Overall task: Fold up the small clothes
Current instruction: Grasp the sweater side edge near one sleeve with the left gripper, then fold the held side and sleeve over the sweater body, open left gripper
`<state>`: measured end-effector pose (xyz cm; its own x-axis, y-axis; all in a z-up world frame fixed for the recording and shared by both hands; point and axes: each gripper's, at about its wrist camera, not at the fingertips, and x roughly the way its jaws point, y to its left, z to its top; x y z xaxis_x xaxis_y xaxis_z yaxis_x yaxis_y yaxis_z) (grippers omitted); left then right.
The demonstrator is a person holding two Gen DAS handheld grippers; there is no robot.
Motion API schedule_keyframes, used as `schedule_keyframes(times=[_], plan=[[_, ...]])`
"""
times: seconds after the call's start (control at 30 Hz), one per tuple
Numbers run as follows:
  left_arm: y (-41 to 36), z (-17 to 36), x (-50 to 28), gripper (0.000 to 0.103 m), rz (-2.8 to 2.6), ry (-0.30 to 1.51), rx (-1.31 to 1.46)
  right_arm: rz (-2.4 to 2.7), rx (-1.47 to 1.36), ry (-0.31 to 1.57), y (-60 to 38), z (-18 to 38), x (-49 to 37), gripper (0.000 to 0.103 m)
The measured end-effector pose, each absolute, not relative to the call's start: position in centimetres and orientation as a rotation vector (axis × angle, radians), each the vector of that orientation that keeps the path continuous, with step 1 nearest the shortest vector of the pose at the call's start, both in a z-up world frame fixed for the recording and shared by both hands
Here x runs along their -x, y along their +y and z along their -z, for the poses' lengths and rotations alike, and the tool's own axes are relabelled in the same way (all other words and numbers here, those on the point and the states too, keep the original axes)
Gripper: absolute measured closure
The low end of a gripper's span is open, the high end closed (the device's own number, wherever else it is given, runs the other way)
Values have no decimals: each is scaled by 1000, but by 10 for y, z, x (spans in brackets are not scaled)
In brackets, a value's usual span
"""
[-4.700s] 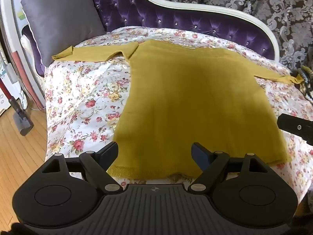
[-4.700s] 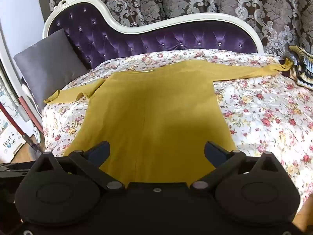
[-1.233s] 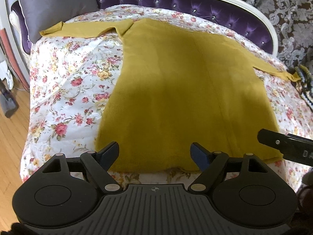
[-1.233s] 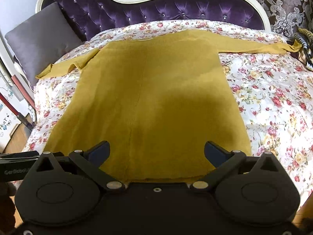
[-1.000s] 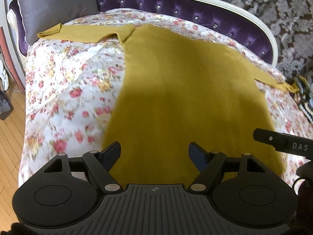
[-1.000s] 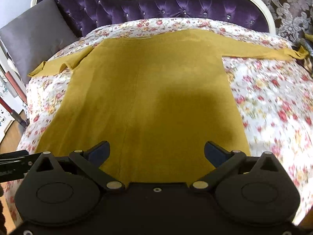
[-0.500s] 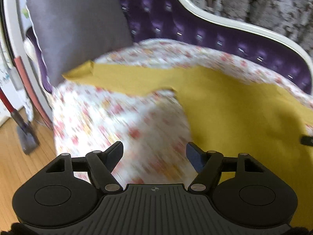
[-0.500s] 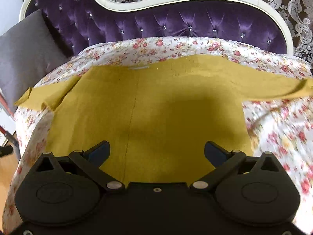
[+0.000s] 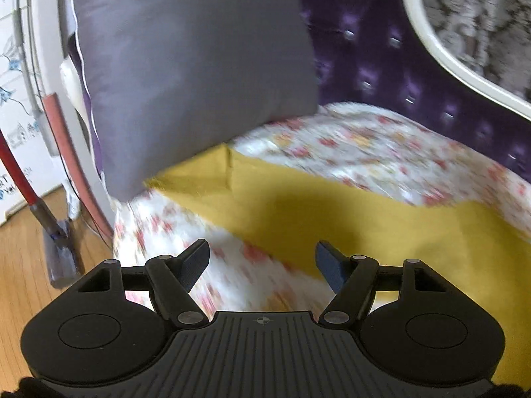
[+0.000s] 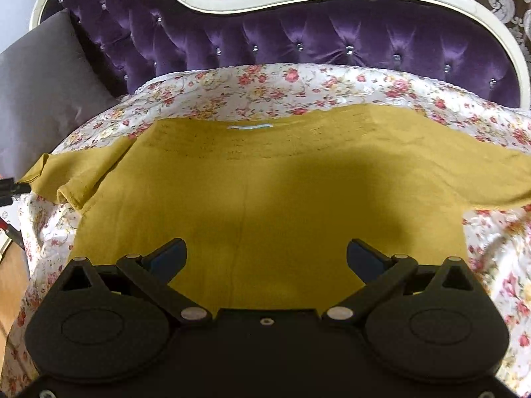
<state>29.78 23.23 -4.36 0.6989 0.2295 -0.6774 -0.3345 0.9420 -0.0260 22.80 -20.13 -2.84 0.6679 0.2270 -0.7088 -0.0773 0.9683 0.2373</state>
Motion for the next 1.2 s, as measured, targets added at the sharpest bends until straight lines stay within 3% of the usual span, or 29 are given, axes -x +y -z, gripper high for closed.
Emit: schedule_keyframes(times=[0.33, 0.37, 0.4, 0.47, 0.73, 1.0, 1.2], plan=[[272, 73, -345, 36, -366, 801, 278, -195, -188, 820, -195, 31, -239, 1], [272, 73, -345, 44, -379, 784, 291, -195, -190, 821, -195, 32, -240, 1], [272, 70, -345, 68, -395, 758, 291, -195, -193, 822, -196, 32, -239, 1], [269, 65, -349, 97, -378, 758, 280, -190, -197, 825, -198, 34, -238, 1], [223, 1, -335, 97, -273, 642, 221, -175, -242, 818, -217, 36, -228, 1], [97, -77, -305, 97, 2, 487, 118, -152, -288, 799, -238, 35, -213, 1], [-16, -68, -302, 95, 190, 477, 35, -101, -310, 800, -260, 41, -205, 1]])
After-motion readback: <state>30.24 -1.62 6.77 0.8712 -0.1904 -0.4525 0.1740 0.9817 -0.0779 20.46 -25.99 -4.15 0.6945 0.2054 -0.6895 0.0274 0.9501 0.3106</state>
